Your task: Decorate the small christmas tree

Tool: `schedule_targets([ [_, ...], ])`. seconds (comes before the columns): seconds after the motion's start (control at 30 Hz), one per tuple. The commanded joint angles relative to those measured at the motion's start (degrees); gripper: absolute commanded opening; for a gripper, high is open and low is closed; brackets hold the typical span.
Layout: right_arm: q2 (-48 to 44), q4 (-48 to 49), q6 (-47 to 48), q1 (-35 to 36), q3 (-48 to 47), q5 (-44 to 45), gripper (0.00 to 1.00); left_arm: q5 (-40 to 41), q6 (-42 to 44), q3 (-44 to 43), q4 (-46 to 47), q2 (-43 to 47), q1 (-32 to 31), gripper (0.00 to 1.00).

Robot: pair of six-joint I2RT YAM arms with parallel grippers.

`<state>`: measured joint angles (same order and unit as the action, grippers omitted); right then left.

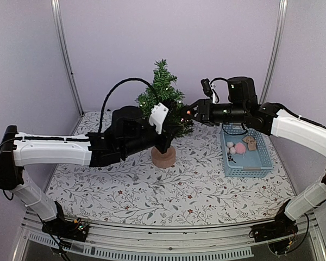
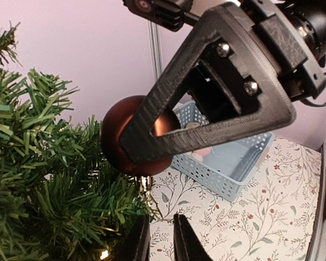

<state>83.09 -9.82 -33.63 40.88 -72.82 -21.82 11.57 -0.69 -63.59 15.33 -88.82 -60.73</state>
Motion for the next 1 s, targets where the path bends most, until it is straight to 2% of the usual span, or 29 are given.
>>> schedule_targets([
  [0.0,0.6,0.9,0.4,0.5,-1.3,-1.1,0.18,0.1,-0.3,-1.3,0.4,-1.4,0.7,0.19],
  [0.33,0.4,1.3,0.4,0.5,-1.2,-1.5,0.18,2.4,-0.4,-1.8,-1.2,-1.6,0.8,0.0],
  [0.97,0.9,0.8,0.1,0.5,-2.0,0.5,0.18,3.8,-1.4,1.0,0.7,1.1,1.0,0.0],
])
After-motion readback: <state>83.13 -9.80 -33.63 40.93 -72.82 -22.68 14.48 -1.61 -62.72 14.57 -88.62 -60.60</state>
